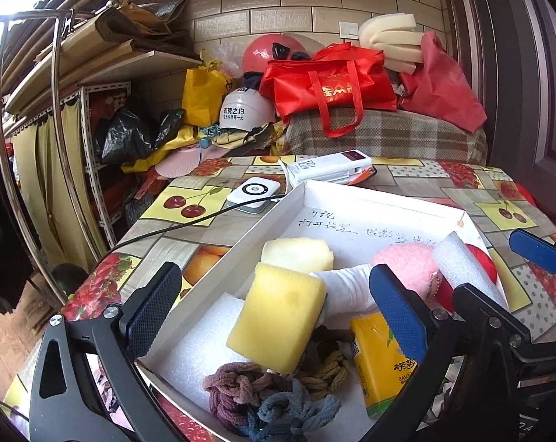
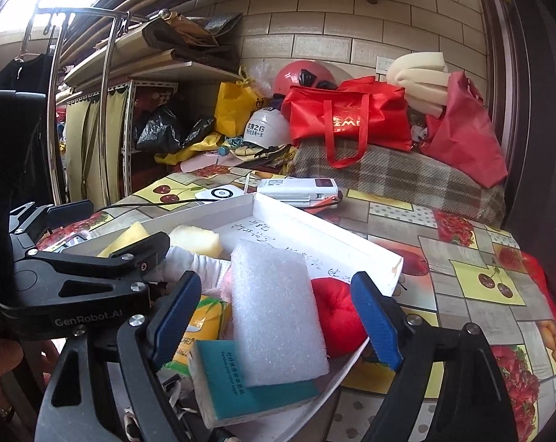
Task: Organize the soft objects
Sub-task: 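Lower the sponge and foam block into the box and open both tools, then withdraw both open tools up and away from the filled box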
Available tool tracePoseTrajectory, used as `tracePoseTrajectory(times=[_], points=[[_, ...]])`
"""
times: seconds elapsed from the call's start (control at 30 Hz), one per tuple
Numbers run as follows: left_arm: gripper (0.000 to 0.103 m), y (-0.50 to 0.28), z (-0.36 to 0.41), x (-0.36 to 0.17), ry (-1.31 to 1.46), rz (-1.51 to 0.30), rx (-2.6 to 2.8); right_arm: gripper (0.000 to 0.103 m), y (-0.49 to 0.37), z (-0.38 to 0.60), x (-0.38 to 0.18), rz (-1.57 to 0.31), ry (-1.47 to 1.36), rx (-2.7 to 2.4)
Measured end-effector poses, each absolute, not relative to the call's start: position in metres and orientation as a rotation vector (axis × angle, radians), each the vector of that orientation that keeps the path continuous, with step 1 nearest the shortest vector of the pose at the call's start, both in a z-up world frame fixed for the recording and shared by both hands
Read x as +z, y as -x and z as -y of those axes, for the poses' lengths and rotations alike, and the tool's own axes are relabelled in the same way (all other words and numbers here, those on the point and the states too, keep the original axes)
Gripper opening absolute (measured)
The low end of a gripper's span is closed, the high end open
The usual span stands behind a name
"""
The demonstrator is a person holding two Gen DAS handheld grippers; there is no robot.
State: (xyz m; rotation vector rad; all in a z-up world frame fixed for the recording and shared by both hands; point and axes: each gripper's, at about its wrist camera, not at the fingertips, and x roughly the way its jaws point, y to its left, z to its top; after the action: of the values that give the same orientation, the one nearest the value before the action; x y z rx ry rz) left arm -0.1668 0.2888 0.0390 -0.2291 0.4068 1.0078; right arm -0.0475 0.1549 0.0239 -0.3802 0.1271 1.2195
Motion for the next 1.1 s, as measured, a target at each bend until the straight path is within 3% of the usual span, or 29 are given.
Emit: tracePoseTrajectory(times=[0.6, 1.1], points=[[0.103, 0.188, -0.255, 0.048, 0.169, -0.233, 1.043, 0.084, 0.039, -0.120, 0.031, -0.078, 0.202, 1.157], [0.103, 0.189, -0.194, 0.048, 0.217, -0.269, 0.994, 0.084, 0.050, -0.055, 0.025, -0.072, 0.199, 1.138]])
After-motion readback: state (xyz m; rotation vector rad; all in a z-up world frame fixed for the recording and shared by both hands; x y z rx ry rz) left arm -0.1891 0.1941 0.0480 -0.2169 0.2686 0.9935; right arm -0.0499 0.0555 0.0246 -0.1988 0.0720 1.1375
